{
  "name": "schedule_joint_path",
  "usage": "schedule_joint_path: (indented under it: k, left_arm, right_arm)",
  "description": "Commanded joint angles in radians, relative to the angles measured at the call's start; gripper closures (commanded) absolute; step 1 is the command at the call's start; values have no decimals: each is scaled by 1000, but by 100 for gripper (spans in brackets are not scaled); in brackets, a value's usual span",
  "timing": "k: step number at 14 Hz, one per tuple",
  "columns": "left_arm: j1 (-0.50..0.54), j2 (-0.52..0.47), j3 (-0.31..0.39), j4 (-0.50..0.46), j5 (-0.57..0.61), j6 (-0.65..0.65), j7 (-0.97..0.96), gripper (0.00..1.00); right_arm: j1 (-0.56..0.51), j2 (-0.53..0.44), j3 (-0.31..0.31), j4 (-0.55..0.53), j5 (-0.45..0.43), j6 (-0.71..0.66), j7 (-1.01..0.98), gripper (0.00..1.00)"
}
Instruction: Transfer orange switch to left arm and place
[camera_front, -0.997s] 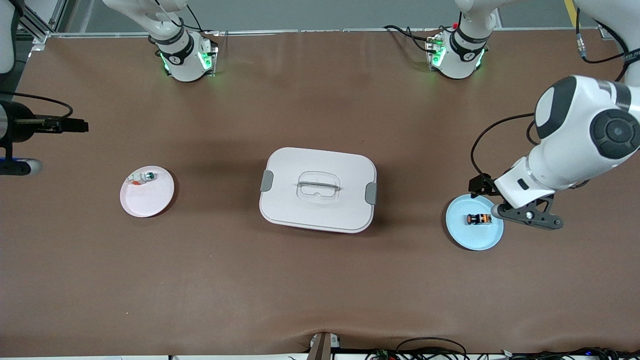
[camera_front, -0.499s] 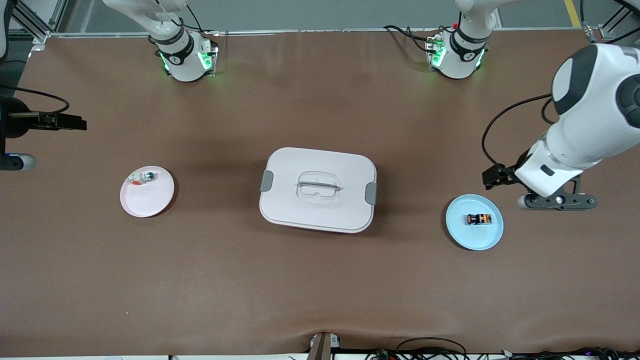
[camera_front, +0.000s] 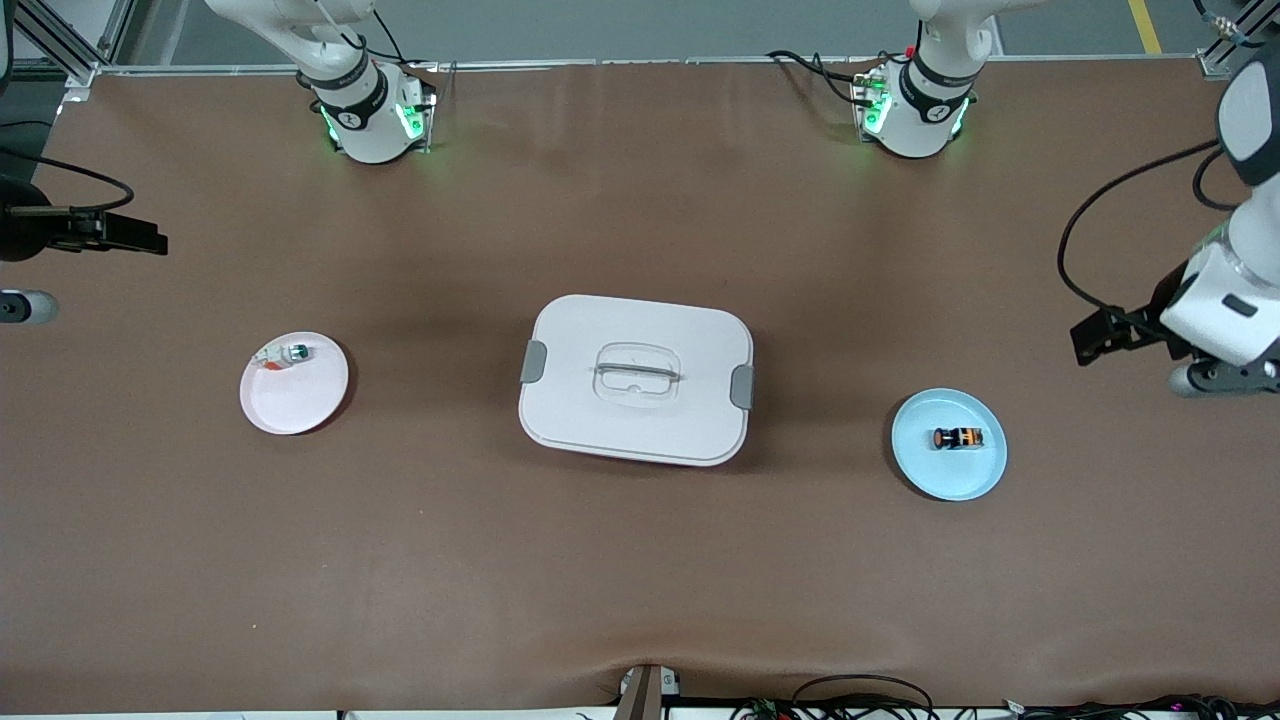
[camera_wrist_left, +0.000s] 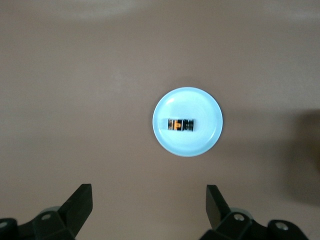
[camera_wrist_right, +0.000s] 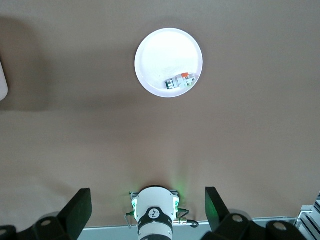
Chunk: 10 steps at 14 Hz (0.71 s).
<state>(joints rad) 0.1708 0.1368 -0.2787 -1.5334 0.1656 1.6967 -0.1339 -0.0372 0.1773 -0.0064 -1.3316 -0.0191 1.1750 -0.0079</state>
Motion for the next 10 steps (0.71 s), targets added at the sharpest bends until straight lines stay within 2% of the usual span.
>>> schedule_joint_path:
  k: [1, 4, 8, 10]
  left_arm:
    - [-60, -97, 33, -27, -11, -70, 11, 0]
    - [-77, -141, 42, -30, -14, -129, 16, 0]
    - [-112, -187, 131, -66, -89, -135, 68, 0]
    - [-111, -213, 141, -96, -92, -135, 120, 0]
  right_arm:
    - [-4, -30, 3, -37, 11, 28, 11, 0]
    - [-7, -30, 3, -37, 7, 29, 11, 0]
    - [-13, -51, 5, -38, 14, 41, 11, 0]
    - [-12, -65, 5, -44, 16, 54, 13, 0]
